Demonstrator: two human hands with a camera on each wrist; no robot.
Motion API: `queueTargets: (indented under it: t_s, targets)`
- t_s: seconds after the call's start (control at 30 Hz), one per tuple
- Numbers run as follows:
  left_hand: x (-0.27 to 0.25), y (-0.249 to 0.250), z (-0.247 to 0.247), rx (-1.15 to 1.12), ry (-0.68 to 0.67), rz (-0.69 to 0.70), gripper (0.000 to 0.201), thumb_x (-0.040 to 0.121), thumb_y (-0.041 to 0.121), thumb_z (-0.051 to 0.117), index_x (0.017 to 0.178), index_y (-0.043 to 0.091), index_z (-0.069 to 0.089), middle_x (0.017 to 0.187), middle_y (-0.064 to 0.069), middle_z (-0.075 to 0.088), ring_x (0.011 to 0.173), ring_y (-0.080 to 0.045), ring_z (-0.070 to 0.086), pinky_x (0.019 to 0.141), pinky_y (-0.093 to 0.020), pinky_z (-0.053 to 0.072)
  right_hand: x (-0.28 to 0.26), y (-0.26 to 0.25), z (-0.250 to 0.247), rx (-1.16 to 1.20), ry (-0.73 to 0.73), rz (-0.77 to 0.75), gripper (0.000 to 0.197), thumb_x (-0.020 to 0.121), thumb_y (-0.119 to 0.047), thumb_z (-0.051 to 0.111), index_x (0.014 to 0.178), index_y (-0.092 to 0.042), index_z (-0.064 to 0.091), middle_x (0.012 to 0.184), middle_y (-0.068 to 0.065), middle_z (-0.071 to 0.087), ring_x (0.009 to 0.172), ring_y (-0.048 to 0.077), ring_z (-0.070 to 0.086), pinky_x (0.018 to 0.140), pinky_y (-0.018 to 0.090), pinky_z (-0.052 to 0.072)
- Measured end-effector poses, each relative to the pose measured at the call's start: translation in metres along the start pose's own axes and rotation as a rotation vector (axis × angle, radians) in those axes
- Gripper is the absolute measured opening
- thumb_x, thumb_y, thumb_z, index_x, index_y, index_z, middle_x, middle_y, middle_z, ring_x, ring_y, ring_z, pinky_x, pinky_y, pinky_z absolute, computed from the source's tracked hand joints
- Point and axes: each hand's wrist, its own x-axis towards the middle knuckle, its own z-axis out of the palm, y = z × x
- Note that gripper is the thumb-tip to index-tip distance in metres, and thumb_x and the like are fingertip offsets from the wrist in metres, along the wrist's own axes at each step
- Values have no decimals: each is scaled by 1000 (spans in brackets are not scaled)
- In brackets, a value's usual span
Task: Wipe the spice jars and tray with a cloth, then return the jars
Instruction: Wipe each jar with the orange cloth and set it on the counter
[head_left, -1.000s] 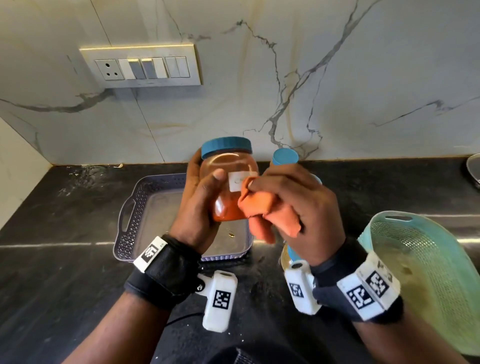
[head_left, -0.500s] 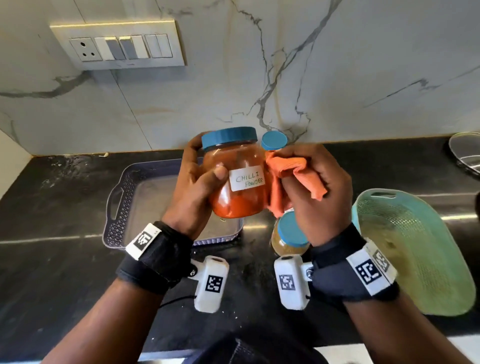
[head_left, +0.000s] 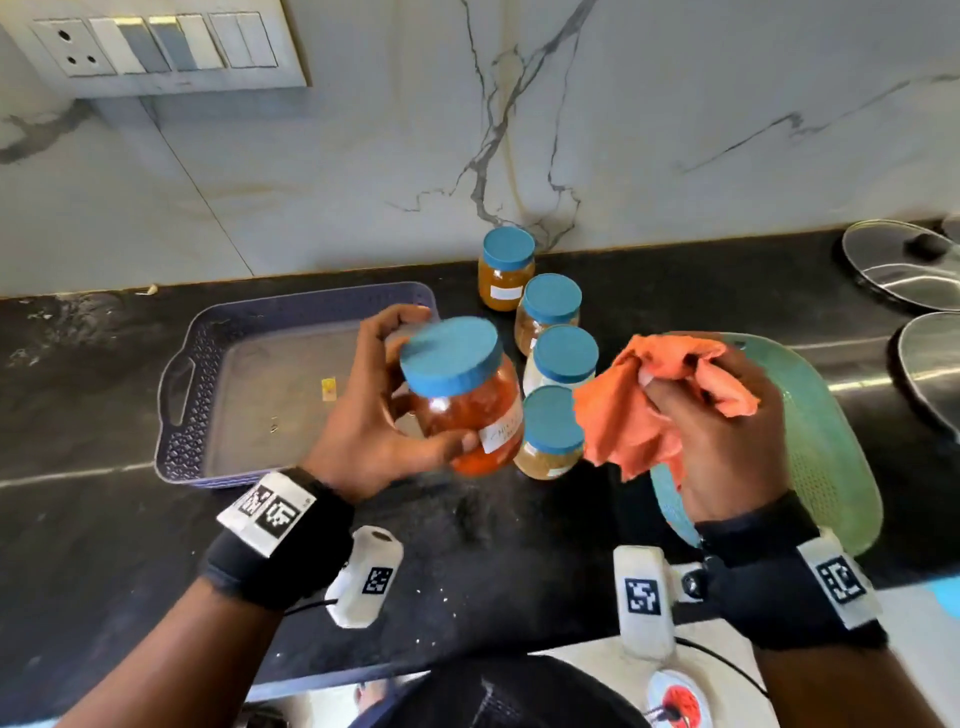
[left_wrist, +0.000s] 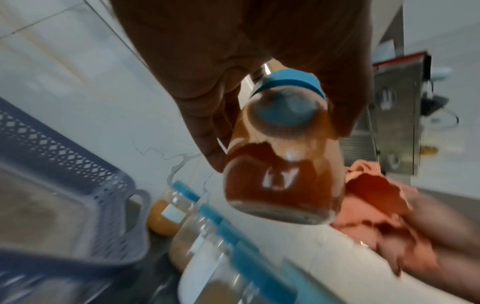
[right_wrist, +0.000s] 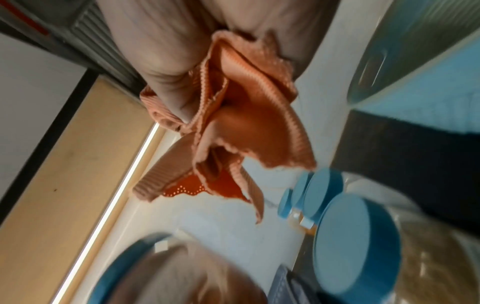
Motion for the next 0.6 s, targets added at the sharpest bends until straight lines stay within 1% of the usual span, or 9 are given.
queueTargets:
  t_s: [0.07, 0.13, 0.17, 0.2, 0.27, 0.3, 0.37, 0.43, 0.6]
  targets:
    - [-10, -14, 3, 88, -107, -48, 114, 57, 17, 93, 148, 31, 25, 137, 11, 55, 130, -15, 56, 100, -31, 53, 1, -4, -9, -44, 55, -1, 34, 82, 7, 67, 83, -27, 70, 80, -13, 74, 83, 10, 68, 80, 29, 51]
    - [-17, -27, 6, 179, -194, -85, 122, 57, 16, 96, 152, 37, 23, 140, 13, 51, 133, -11, 51, 103, -32, 51, 0, -8, -11, -33, 74, 96, 38, 92, 1, 60, 78, -34, 65, 65, -16, 68, 82, 6, 61, 84, 23, 47]
    - [-19, -32, 9, 239, -222, -75, 119, 57, 23, 96, 152, 37, 27, 142, 11, 50, 135, -10, 49, 106, -34, 49, -2, -9, -12, -22, 86, 125, 35, 95, 1, 57, 80, -31, 64, 63, -15, 67, 82, 4, 58, 83, 20, 44]
    - [-21, -37, 11, 325, -238, -37, 111, 58, 34, 93, 150, 36, 32, 142, 9, 50, 134, -7, 48, 109, -34, 46, -5, -7, -16, -47, 85, 78, 29, 92, 4, 59, 85, -24, 67, 68, -13, 69, 83, 5, 61, 82, 22, 46]
    - [-23, -44, 17, 514, -260, 48, 96, 60, 49, 83, 144, 26, 43, 136, 7, 53, 126, -4, 50, 108, -26, 42, -10, -6, -19, -141, 84, 4, 21, 85, 8, 66, 92, -12, 70, 81, -13, 72, 85, 6, 67, 78, 20, 51]
    - [-24, -47, 19, 567, -274, 65, 93, 60, 50, 82, 141, 22, 46, 133, 6, 54, 123, -5, 50, 107, -22, 41, -12, -6, -21, -140, 78, -1, 21, 84, 9, 67, 93, -10, 70, 83, -14, 73, 84, 3, 67, 76, 16, 50]
    - [-26, -56, 23, 597, -310, 60, 95, 57, 37, 89, 139, 23, 45, 131, 7, 52, 120, -4, 48, 105, -15, 38, -13, -3, -23, -160, 75, -32, 22, 83, 10, 68, 95, -9, 70, 85, -13, 73, 85, 4, 67, 77, 16, 49]
    - [-28, -68, 26, 616, -344, 49, 101, 53, 26, 93, 140, 26, 42, 132, 8, 48, 119, 2, 44, 104, -6, 32, -10, -3, -24, -162, 73, -58, 23, 83, 10, 68, 96, -8, 71, 88, -10, 73, 88, 9, 68, 79, 21, 50]
    - [-33, -82, 41, 645, -315, -2, 109, 50, 23, 96, 143, 24, 39, 132, 10, 33, 120, -3, 40, 104, -3, 29, -3, -1, -23, -132, 50, -52, 26, 83, 12, 66, 98, -8, 70, 91, -9, 74, 91, 10, 69, 82, 23, 52]
